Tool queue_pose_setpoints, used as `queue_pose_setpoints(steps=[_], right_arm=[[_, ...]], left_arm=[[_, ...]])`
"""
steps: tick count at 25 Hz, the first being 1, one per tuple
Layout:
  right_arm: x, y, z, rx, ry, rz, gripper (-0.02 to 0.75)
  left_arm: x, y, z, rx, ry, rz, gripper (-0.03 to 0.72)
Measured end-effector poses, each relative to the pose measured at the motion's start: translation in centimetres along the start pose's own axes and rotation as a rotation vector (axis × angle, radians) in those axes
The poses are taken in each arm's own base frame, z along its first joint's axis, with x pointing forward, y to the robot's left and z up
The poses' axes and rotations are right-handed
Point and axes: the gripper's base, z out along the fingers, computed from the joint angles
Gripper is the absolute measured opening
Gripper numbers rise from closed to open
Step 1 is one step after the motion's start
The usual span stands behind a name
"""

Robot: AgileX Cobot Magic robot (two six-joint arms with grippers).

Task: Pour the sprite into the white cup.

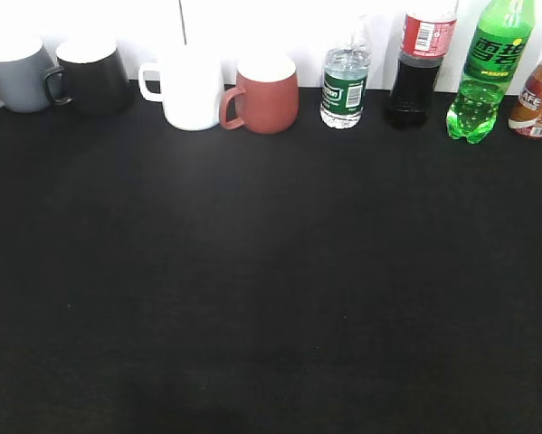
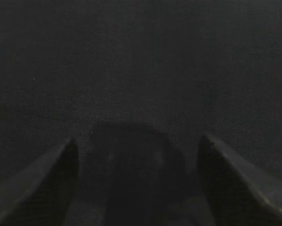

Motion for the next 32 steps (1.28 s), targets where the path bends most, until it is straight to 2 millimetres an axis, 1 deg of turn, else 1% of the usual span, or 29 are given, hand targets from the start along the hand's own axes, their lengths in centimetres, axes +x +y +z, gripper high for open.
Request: queue_pose_setpoints(steps=[4,8,11,14,15,18,24,30,32], right_arm=[[0.0,0.0,0.0,0.001,0.0,0.025,0.589],[0.0,0.0,0.0,0.001,0.0,0.029,0.589],[0.0,0.0,0.0,0.001,0.0,0.03,0.589],[0.1,-0.1,-0.1,0.047,-0.007,0.064,0.589],[0.3,-0.2,-0.5,0.101,-0.038,0.099,0.589],[1.3,0.2,-2.1,0.129,-0.161,0.102,0.589],[1.4,0.2,-2.2,0.133,-0.169,0.105,0.589],[1.4,0.2,-2.2,0.133,-0.169,0.105,0.587],[1.4,0.2,-2.2,0.133,-0.169,0.105,0.587]], left_arm=[[0.0,0.0,0.0,0.0,0.0,0.0,0.505],[0.0,0.0,0.0,0.0,-0.001,0.0,0.461],[0.0,0.0,0.0,-0.004,-0.001,-0.003,0.459],[0.1,0.2,-0.2,-0.102,-0.029,-0.068,0.428],[0.5,0.1,-0.9,-0.161,-0.078,-0.1,0.412],[1.3,-0.3,-2.0,-0.224,-0.175,-0.122,0.358],[1.5,-0.4,-2.3,-0.226,-0.193,-0.12,0.292],[1.5,-0.4,-2.3,-0.226,-0.193,-0.12,0.286],[1.5,-0.4,-2.3,-0.226,-0.193,-0.12,0.264]])
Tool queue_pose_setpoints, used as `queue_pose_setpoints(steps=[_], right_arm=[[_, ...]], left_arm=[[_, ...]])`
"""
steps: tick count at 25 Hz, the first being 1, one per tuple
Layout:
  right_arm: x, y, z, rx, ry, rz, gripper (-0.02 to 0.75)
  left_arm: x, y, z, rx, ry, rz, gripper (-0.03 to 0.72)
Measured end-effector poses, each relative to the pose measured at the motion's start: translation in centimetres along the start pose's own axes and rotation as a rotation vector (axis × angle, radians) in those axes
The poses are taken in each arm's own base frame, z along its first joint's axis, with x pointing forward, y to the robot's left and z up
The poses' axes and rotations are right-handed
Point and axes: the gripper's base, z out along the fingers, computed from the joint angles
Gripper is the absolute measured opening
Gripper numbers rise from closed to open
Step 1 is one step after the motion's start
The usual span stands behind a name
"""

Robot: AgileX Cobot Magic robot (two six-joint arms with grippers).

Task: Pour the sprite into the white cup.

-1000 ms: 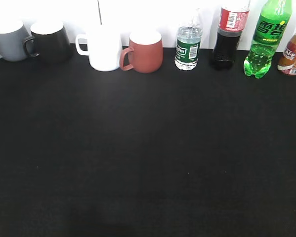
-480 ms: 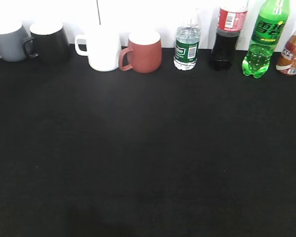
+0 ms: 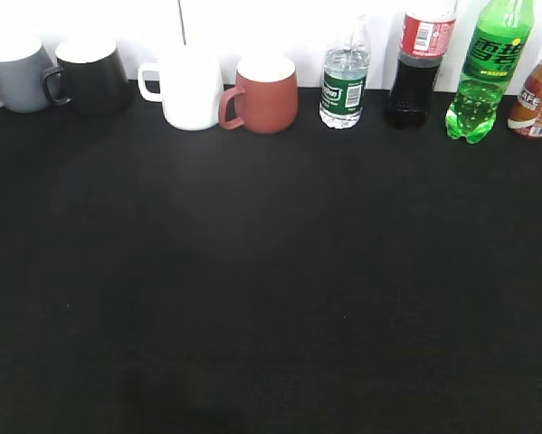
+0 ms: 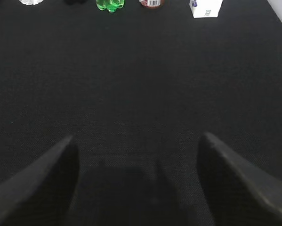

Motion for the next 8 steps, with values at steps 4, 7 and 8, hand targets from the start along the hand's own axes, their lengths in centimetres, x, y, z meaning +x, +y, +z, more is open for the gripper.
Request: queue_pose_setpoints(steps=[4,7,8], right_arm=[[0.0,0.0,0.0,0.0,0.0,0.0,0.587],[0.0,0.0,0.0,0.0,0.0,0.0,0.587],[0.0,0.0,0.0,0.0,0.0,0.0,0.586]], left_arm=[[0.0,0.0,0.0,0.0,0.0,0.0,0.239],[0.0,0.0,0.0,0.0,0.0,0.0,0.239],[0.0,0.0,0.0,0.0,0.0,0.0,0.239]])
